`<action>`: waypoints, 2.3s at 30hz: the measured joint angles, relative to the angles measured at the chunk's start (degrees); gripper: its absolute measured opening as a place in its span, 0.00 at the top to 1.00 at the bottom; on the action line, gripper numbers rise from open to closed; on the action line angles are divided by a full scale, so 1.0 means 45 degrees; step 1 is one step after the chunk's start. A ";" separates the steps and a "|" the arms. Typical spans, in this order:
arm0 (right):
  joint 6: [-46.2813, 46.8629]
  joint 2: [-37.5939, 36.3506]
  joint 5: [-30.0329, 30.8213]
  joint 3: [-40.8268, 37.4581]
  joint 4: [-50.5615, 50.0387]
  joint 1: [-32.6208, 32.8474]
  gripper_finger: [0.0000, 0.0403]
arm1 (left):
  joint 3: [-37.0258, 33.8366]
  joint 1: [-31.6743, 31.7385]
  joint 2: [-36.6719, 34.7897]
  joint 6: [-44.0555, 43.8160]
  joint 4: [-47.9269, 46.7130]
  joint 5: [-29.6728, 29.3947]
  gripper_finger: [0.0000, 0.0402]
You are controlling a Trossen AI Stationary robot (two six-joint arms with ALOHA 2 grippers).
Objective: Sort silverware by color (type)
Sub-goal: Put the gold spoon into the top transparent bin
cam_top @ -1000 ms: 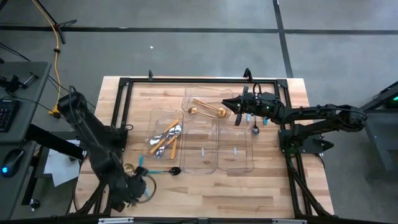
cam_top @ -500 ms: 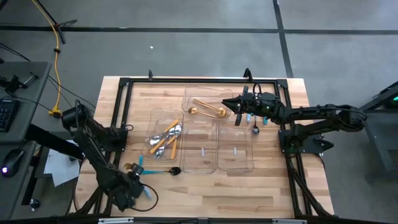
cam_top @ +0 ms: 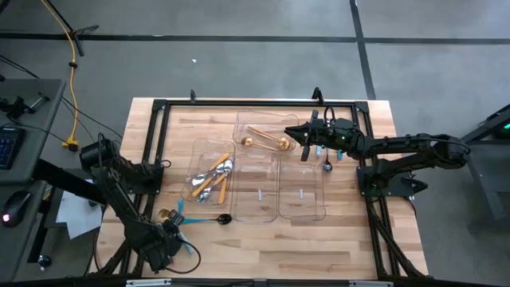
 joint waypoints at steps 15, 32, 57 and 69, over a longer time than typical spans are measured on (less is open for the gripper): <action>0.0000 0.0000 -0.0001 0.0000 0.0000 0.0000 0.92 | -0.0700 0.0010 0.0000 0.0126 0.0945 0.0319 0.64; 0.0005 0.0000 0.0000 0.0000 0.0005 0.0000 0.92 | -0.0891 0.0010 -0.0039 0.1141 0.1155 0.0401 0.87; 0.0005 0.0000 0.0000 0.0000 0.0007 0.0000 0.92 | -0.0968 0.1069 -0.1530 0.1649 0.0964 0.0646 0.99; 0.0005 0.0000 0.0000 0.0000 0.0005 0.0000 0.92 | -0.0944 0.2555 -0.3284 0.1779 0.2127 0.0714 0.99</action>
